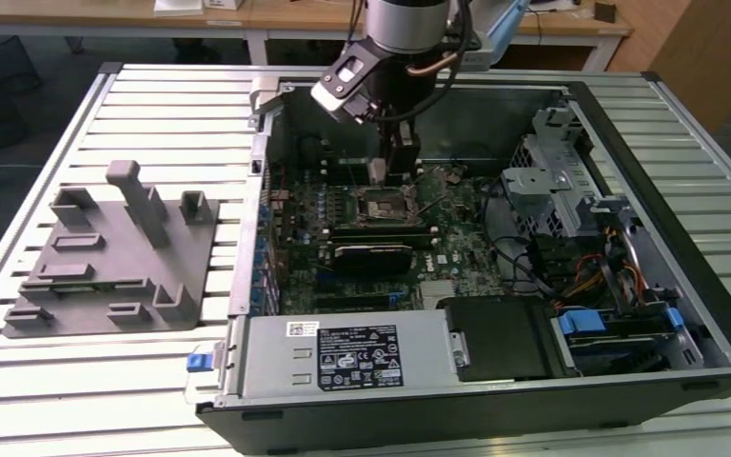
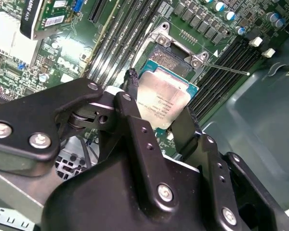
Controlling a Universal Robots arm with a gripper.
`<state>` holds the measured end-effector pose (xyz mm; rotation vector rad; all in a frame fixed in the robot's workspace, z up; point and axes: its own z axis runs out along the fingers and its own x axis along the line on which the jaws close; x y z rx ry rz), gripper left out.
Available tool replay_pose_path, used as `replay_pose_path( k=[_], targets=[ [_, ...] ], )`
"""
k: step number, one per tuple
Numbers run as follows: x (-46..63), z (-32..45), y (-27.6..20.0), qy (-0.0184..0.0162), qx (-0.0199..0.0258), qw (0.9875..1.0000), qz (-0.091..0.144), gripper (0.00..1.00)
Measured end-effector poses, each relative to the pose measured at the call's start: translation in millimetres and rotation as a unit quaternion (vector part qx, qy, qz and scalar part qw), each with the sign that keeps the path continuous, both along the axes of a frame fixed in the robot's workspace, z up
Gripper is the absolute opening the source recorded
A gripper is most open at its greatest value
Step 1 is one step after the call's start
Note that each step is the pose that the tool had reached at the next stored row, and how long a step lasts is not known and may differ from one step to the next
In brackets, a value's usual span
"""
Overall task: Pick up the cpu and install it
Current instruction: 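Place the cpu into insertion slot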
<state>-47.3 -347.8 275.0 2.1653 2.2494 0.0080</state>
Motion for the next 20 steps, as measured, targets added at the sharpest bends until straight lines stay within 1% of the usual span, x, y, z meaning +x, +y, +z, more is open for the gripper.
replay_pose_path(
  k=[5,13,15,20],
  targets=[
    [0.1,-5.5,1.4,0.0000,0.0000,1.0000,-0.002,0.53],
    [0.4,-16.5,3.5,0.0000,0.0000,1.0000,-0.004,0.53],
    [0.5,-18.1,3.6,0.0000,0.0000,1.0000,-0.005,0.53],
    [0.6,-19.2,3.6,0.0000,0.0000,1.0000,-0.004,0.53]
  ],
)
